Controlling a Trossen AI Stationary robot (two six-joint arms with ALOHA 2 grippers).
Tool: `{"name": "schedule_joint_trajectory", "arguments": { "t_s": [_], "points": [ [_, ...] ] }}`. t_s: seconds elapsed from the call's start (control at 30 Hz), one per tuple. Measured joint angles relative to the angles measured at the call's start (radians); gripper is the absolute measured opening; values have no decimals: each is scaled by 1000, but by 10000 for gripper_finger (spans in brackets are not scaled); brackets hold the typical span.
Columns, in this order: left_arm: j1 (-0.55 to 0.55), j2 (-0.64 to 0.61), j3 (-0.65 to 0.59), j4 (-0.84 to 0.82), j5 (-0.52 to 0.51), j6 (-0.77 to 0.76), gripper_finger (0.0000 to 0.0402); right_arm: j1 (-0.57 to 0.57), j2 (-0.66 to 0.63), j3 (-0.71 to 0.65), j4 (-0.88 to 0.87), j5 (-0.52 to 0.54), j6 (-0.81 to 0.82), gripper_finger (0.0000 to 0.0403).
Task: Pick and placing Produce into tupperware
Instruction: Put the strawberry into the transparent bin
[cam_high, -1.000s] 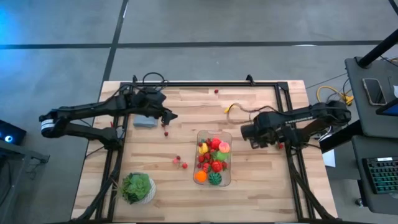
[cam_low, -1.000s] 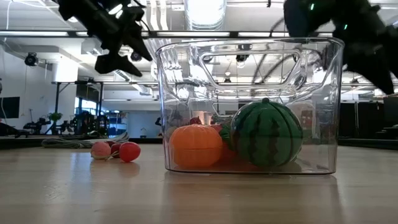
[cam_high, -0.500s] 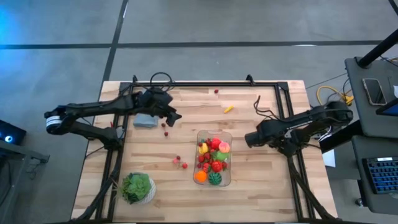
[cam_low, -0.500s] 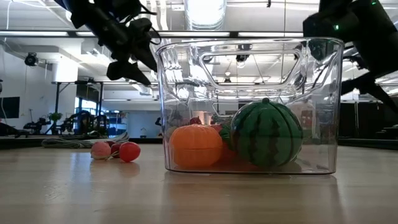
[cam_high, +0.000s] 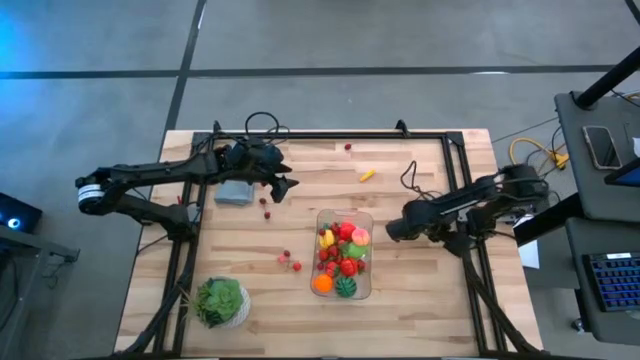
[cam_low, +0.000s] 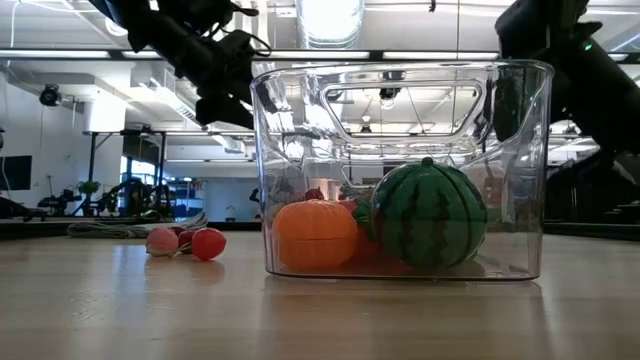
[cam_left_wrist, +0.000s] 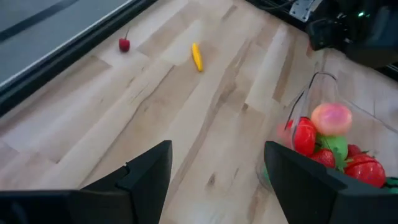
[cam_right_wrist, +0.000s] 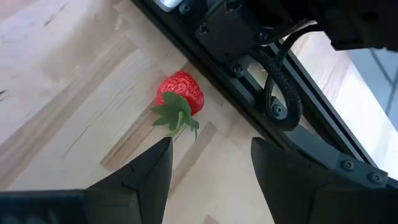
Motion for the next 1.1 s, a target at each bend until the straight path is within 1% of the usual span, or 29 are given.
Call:
{"name": "schedule_joint_trajectory", "arguments": {
  "t_s": [0.23, 0.37, 0.47, 0.67, 0.77, 0.87, 0.93, 0.97, 1.0, 1.03, 1.07, 1.1],
  "points": [
    [1, 1, 8, 0, 1, 28, 240, -25, 122, -5, 15, 0, 4, 210],
    [1, 1, 8, -3, 3, 91, 240, -64, 169, -6, 90, 5, 5, 210],
    [1, 1, 8, -4, 3, 130, 240, -80, 186, -4, 124, 8, 12, 210],
    [1, 1, 9, -4, 3, 133, 240, -115, 218, -4, 99, 21, 18, 210],
    [1, 1, 9, -4, 3, 133, 240, -143, 214, -2, 97, 53, 19, 210],
    [1, 1, 9, -4, 2, 133, 240, -147, 182, 23, 111, 113, -13, 210],
    [2, 1, 9, -4, 2, 133, 240, -139, 136, 53, 130, 149, -71, 210],
    [3, 1, 9, -2, 2, 133, 240, -136, 109, 69, 136, 181, -124, 210],
    [3, 1, 9, -1, 2, 133, 240, -132, 80, 87, 140, 223, -212, 210],
    [3, 2, 9, 4, 1, 133, 240, -132, 49, 105, 150, 261, -332, 210],
    [3, 4, 9, 11, 1, 133, 240, -133, 21, 123, 158, 294, -484, 210],
    [3, 6, 9, 16, 0, 132, 240, -136, -6, 139, 158, 305, -656, 210]
  ]
}}
